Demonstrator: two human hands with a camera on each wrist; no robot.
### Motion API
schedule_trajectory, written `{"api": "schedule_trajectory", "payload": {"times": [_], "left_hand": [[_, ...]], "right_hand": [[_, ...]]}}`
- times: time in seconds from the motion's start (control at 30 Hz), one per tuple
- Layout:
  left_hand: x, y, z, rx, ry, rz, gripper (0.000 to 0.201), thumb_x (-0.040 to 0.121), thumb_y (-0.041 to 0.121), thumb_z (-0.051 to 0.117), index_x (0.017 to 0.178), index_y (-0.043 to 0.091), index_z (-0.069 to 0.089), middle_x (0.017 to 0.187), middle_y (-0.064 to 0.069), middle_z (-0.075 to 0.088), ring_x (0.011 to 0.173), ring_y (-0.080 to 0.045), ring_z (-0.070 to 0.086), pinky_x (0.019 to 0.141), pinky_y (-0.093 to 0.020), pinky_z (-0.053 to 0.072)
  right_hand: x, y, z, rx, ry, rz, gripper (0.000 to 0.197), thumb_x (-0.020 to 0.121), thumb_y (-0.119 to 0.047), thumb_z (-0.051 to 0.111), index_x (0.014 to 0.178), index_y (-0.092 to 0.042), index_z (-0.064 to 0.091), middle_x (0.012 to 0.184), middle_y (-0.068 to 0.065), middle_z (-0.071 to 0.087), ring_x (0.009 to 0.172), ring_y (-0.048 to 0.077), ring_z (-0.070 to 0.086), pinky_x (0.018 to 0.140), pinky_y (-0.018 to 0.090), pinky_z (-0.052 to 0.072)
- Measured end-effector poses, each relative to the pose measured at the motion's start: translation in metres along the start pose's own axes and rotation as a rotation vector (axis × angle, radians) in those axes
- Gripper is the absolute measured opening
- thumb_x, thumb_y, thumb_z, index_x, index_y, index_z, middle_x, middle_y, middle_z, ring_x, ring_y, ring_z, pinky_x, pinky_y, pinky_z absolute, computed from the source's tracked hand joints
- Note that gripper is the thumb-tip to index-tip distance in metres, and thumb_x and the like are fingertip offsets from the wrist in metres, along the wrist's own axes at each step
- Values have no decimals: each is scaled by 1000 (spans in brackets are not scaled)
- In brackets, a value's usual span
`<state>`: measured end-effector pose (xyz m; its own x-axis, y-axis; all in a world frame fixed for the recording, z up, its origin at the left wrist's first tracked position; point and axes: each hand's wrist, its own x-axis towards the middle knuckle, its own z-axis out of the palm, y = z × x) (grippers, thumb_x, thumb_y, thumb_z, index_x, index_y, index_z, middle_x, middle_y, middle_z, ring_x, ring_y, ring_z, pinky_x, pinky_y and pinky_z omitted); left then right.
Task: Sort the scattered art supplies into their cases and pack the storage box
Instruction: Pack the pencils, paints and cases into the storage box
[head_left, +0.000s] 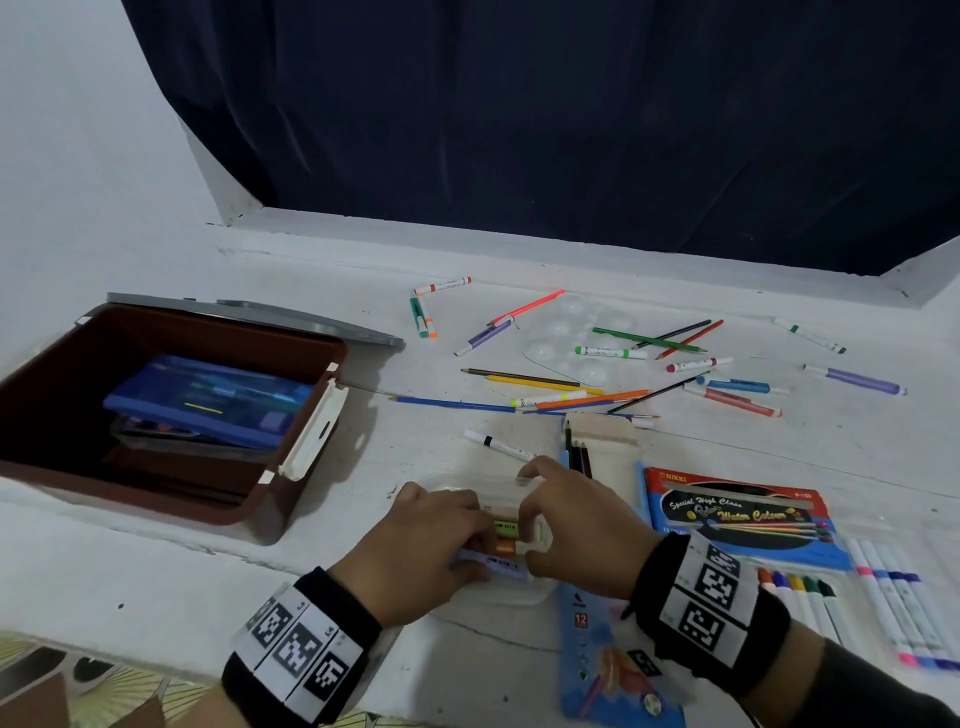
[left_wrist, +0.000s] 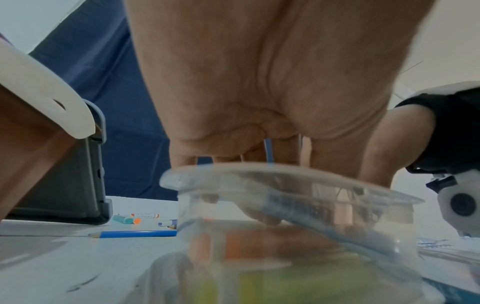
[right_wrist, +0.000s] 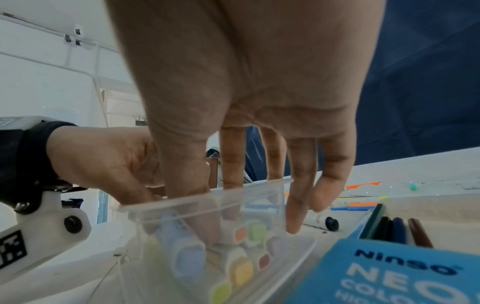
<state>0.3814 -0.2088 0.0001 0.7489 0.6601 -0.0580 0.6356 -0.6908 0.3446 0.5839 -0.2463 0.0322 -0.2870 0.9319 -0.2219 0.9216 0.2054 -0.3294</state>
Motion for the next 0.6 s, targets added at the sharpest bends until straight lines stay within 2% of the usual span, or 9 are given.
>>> {"api": "schedule_trajectory", "payload": {"times": [0.1, 0.2, 0.3, 0.4, 0.6], "left_hand": [[0, 3, 4, 7, 40, 5, 27, 85, 51, 53, 103, 33, 63, 101, 12, 58, 99, -12, 56, 83, -34, 34], [1, 5, 9, 31, 74, -6, 20, 83, 48, 59, 98, 34, 61, 96, 12, 58, 94, -13, 57, 76, -33, 30], [3, 6, 11, 59, 73, -51, 21, 83, 50, 59, 98, 35, 58, 94, 13, 55, 94, -12, 55, 74, -33, 26], [4, 8, 10, 57, 75, -74, 24, 82, 52, 61, 98, 35, 58, 91, 15, 52, 94, -11, 55, 75, -33, 26], [7, 4, 7, 8, 77, -84, 31, 78, 57, 65, 97, 34, 59, 89, 15, 56, 88, -6, 54, 79, -31, 35]], "right_hand": [[-1, 2, 2, 25, 23, 9, 17, 80, -33, 73, 95, -25, 72, 137, -6, 42, 116, 14, 48, 90, 27, 43], [-1, 6, 2, 69, 40, 1, 18, 81, -28, 73, 99, -28, 70, 134, -7, 44, 118, 14, 46, 95, 28, 42], [-2, 10, 3, 115, 52, -21, 21, 85, -22, 69, 105, -27, 67, 132, -7, 45, 119, 13, 45, 98, 27, 40], [0, 14, 6, 157, 82, -55, 18, 88, -23, 65, 106, -27, 66, 126, -7, 48, 113, 12, 48, 96, 26, 42], [3, 24, 5, 231, 95, -116, 19, 87, -27, 68, 106, -28, 65, 112, -8, 56, 102, 7, 51, 91, 22, 41]]}}
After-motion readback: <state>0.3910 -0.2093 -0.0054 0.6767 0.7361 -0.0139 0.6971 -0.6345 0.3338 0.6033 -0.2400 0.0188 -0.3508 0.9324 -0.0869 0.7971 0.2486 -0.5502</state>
